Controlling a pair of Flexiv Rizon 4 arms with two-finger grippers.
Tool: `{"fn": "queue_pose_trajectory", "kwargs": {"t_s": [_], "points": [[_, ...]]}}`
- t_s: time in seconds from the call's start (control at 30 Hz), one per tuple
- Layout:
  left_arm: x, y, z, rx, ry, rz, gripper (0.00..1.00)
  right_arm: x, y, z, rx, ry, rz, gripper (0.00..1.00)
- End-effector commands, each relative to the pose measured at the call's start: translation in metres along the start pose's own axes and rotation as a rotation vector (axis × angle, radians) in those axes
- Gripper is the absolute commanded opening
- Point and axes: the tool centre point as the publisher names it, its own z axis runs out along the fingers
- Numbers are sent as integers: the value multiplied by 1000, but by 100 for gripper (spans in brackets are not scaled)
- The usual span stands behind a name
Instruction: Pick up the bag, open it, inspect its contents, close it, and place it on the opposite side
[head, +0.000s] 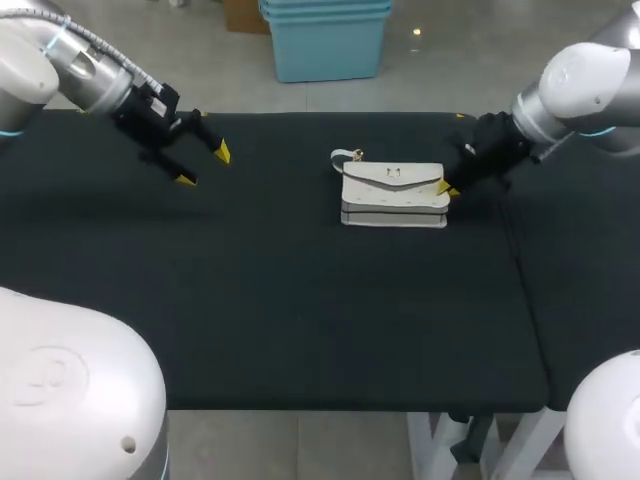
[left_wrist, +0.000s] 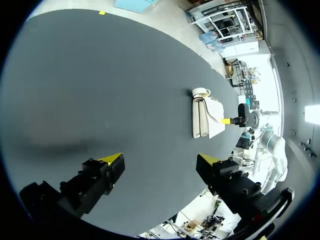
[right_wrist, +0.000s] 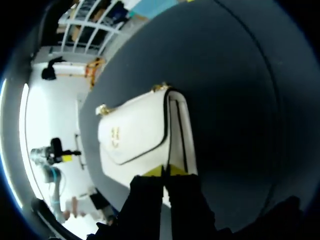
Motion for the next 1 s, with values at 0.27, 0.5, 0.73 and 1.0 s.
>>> {"fn": "queue_pose_trajectory", "kwargs": {"t_s": [0.27, 0.5, 0.73, 1.0], "points": [[-19, -24, -36, -173, -93, 48, 100, -60, 65, -52, 5, -151, -13, 0], [-31, -32, -47, -190, -149, 37, 100, -101, 101, -77, -14, -203, 15, 0], [-34, -37, -55, -177, -185, 34, 100, -101, 101, -77, -14, -203, 15, 0], [-39, -44, -65, -139, -289, 37, 100, -101, 101, -77, -14, -203, 15, 0]]}}
